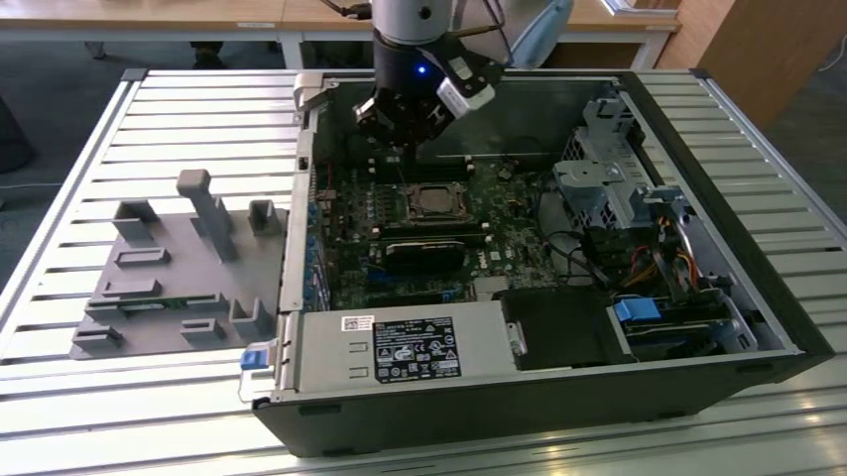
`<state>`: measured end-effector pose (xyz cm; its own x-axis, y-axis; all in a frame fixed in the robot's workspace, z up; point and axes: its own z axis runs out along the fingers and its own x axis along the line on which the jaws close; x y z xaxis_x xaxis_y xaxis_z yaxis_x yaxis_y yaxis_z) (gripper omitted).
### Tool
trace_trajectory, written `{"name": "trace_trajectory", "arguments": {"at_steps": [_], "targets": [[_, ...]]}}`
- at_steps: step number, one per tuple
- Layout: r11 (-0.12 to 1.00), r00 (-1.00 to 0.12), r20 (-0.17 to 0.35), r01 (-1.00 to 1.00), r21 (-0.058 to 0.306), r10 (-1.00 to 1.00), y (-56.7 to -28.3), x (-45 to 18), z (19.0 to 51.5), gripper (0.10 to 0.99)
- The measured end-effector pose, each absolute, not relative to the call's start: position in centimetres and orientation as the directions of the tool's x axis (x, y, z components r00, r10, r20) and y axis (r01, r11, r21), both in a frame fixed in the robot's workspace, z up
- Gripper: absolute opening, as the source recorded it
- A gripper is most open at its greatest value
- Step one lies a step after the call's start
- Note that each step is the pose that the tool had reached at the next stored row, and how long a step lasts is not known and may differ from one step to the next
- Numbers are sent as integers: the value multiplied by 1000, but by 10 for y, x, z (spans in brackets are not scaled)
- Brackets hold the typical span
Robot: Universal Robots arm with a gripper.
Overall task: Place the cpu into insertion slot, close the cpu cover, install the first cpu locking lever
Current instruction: 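Install the first cpu locking lever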
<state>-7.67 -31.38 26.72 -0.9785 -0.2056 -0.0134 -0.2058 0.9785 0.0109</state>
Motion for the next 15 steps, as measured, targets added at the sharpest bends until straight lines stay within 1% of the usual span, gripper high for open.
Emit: {"name": "trace_trajectory", "arguments": {"at_steps": [7,15], "targets": [[979,-979,-17,-206,10,-205,-314,-95,265,106],[983,-983,-17,-185,10,-185,-311,-98,260,106]]}}
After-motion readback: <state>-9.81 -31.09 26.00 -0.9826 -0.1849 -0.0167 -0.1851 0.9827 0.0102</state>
